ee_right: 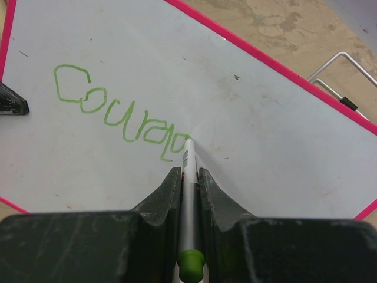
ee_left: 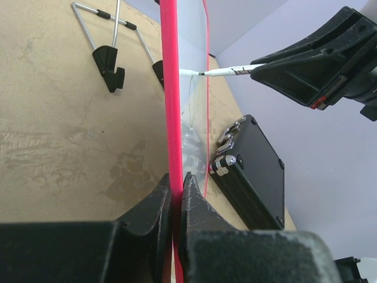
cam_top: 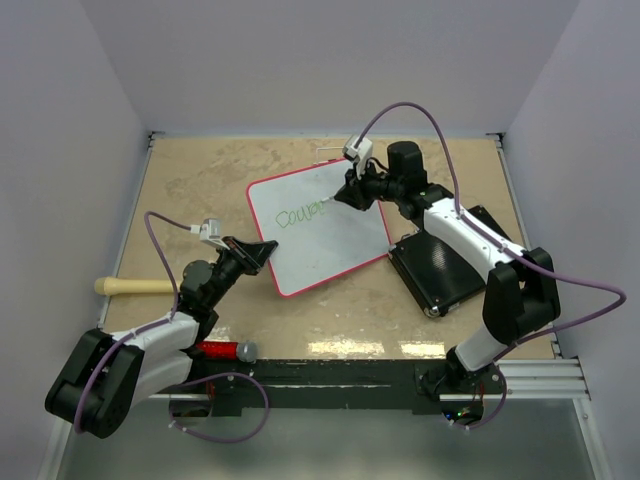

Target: Write a sentence on the whiteboard

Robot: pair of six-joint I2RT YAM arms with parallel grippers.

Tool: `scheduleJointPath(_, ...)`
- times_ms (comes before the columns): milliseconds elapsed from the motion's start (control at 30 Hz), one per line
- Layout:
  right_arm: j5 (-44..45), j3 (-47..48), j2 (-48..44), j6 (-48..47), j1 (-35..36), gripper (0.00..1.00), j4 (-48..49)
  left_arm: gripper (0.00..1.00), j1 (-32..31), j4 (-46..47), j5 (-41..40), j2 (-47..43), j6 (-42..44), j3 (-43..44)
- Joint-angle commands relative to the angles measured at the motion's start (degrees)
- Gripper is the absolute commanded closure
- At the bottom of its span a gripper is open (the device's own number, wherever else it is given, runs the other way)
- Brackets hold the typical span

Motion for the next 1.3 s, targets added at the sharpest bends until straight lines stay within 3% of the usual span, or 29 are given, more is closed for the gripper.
scheduleJointPath(0, 0.0, -0.27, -0.6, -2.6, -0.08, 1.0, -1.99, 1.0, -0.57, -1.58, 3.78, 0.53, 7.97, -0.88)
scheduleJointPath(533, -3.08, -7.48, -6.31, -6.21, 3.43, 1.0, -6.04, 1.0, -0.57, -1.32, 3.69, 0.89, 7.79, -0.88)
scheduleJointPath(733, -1.78, -2.65, -3.95, -2.61, 4.67, 1.0, -4.2, 1.0, -0.57, -1.23, 3.96, 0.8, 7.79, -0.96)
scheduleJointPath(867, -2.37, 0.43, -4.64, -1.46, 1.43, 1.0, -3.4, 1.0, -0.57, -1.85, 3.78, 0.27, 7.88, -1.14)
scheduleJointPath(1267, -2.47, 0.52, -2.63, -0.76, -1.48, 1.0, -1.56, 1.0, -0.57, -0.7, 4.31, 1.15, 7.79, -1.31)
